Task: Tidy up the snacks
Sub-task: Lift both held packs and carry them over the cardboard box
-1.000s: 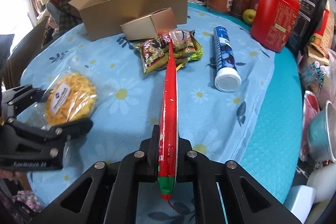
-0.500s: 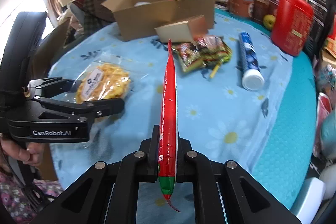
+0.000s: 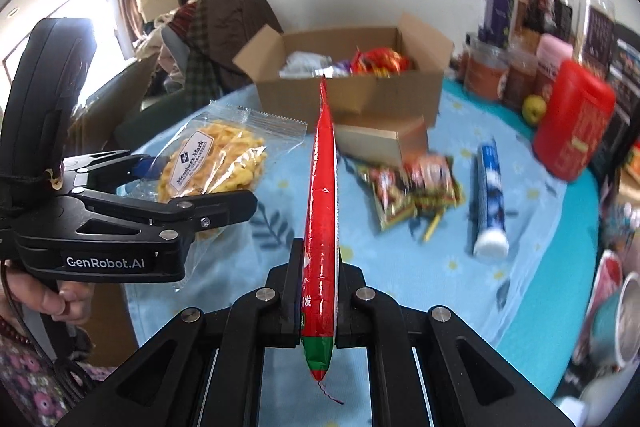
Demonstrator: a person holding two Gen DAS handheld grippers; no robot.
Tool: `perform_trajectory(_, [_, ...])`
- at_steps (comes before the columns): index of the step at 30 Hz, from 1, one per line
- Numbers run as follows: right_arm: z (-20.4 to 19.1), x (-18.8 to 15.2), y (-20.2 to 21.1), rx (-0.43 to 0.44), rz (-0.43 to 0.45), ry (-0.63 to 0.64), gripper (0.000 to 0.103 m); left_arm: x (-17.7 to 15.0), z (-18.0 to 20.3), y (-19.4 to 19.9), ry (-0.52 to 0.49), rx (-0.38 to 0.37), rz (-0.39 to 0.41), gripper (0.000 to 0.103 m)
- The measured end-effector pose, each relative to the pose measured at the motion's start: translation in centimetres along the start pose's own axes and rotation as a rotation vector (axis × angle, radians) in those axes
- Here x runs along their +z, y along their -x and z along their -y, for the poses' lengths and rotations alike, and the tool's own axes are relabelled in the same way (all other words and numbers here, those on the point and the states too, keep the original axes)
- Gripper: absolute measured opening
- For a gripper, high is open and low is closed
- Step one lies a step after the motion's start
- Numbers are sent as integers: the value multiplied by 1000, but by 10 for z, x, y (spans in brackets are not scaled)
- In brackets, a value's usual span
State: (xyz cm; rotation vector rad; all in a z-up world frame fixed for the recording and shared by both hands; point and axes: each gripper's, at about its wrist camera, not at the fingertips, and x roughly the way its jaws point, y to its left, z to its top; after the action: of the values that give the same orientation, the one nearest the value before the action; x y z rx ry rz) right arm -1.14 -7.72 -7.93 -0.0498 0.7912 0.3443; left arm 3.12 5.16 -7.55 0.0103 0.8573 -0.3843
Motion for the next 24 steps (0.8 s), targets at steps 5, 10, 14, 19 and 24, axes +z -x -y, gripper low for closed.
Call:
perform_trajectory(5, [0,22,4,-2,45,31,9,22,-5,12,16,-5,72,80])
perform_trajectory(10, [3,46,8,-12,95,59,9,48,-8,21,4,3,138,80])
perform_trajectory(14, [8,69,8,-13,131,75,9,67,-10,22,15,-2,173,80])
perform_trajectory(19, [14,100,3,-15,166,99,9,94,-15,20,16,3,219,80])
perform_trajectory(24, [22,138,-10,-21,197,121,9,126,-27,17,22,16,286,80])
